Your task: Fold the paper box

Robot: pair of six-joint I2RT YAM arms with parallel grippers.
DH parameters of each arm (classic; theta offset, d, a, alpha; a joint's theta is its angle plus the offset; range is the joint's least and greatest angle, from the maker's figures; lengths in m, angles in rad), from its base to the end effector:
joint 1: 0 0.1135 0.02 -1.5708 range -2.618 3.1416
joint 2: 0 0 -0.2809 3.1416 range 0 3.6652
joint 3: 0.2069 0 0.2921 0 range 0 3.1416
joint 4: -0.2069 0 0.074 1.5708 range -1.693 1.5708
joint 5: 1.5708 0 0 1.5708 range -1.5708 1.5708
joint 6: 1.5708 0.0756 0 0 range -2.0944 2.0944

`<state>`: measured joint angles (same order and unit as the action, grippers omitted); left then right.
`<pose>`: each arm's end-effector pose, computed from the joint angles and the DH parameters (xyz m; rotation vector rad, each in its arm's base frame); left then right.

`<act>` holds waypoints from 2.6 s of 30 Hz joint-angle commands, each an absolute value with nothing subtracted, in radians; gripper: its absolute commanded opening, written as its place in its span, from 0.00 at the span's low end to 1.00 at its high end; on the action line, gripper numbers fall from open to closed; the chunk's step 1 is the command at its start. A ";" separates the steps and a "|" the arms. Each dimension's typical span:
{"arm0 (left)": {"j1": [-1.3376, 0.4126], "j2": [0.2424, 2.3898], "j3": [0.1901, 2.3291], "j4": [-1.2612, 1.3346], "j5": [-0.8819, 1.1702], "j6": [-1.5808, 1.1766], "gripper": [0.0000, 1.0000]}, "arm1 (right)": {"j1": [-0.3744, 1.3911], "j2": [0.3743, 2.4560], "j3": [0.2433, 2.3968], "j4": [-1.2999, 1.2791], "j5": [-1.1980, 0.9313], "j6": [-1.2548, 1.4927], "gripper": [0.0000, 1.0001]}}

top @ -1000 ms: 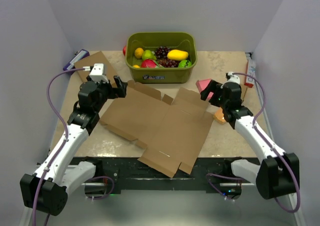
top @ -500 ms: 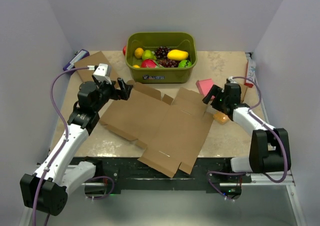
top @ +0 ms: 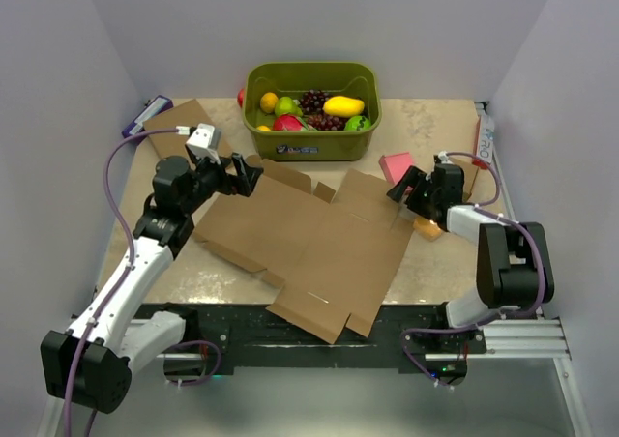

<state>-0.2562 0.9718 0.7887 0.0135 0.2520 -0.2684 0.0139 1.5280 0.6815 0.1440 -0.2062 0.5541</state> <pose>0.2842 -0.0939 0.3276 0.1776 1.7645 -0.6013 0.3551 0.0204 0.1242 0.5094 2.2551 0.5294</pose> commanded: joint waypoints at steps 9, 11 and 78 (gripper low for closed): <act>-0.261 1.002 0.787 0.054 0.302 -0.236 0.98 | 0.012 1.686 0.655 0.431 -0.411 0.560 0.80; -0.261 1.008 0.787 0.052 0.302 -0.235 0.98 | 0.011 1.698 0.641 0.485 -0.437 0.566 0.76; -0.356 1.562 1.632 -0.308 1.091 0.274 1.00 | 0.446 1.473 1.618 -0.548 -0.730 -0.184 0.00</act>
